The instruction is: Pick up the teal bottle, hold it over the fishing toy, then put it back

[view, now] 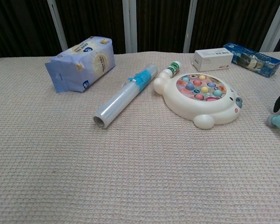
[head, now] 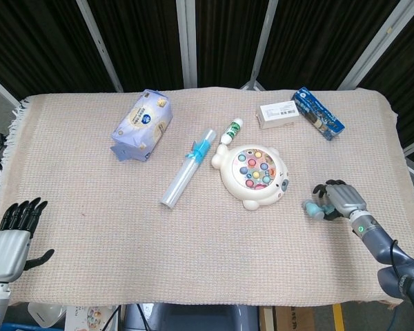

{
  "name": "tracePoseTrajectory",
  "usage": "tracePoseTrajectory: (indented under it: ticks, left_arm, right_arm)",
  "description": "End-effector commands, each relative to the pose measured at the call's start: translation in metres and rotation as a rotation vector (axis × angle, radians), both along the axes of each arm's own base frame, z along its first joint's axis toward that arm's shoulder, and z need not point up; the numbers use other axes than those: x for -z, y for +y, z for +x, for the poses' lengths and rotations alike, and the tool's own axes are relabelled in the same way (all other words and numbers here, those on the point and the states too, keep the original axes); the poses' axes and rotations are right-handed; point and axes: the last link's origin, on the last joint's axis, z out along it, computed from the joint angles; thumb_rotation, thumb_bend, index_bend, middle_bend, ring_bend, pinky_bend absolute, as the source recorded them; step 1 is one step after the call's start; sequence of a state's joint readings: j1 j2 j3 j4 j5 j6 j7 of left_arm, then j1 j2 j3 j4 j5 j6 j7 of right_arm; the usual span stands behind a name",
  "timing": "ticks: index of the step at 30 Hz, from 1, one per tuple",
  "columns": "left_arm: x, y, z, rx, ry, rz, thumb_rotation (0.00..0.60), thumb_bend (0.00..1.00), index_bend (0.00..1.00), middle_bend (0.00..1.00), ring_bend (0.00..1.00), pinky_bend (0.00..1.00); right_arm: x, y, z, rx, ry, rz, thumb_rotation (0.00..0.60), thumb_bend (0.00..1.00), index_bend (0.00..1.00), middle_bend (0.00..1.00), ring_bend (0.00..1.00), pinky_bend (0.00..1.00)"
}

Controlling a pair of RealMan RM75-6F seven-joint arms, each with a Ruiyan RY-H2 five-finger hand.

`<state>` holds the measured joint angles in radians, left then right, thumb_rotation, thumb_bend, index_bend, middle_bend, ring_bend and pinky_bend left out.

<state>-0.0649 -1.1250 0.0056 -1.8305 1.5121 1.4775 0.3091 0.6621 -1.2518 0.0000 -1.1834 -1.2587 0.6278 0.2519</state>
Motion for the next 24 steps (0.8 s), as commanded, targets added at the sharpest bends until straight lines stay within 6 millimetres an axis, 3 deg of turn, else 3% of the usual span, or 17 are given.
tracePoseTrajectory:
  ticks: [1, 7, 24]
  left_arm:
    - [0.001, 0.0, 0.0, -0.001, -0.001, -0.002, 0.6, 0.16, 0.0, 0.0, 0.0, 0.0]
    - [0.001, 0.001, -0.001, -0.006, 0.0, -0.001, 0.6, 0.16, 0.0, 0.0, 0.0, 0.0]
    - [0.002, 0.002, -0.006, -0.018, -0.008, -0.003, 0.6, 0.16, 0.0, 0.0, 0.0, 0.0]
  right_arm:
    - [-0.005, -0.007, 0.006, 0.0, -0.003, -0.006, 0.6, 0.33, 0.28, 0.32, 0.12, 0.11]
    - [-0.009, -0.018, 0.015, -0.001, 0.021, 0.004, 0.6, 0.33, 0.27, 0.32, 0.11, 0.1]
    - [-0.007, -0.023, 0.02, 0.004, 0.069, 0.018, 0.6, 0.33, 0.26, 0.31, 0.1, 0.07]
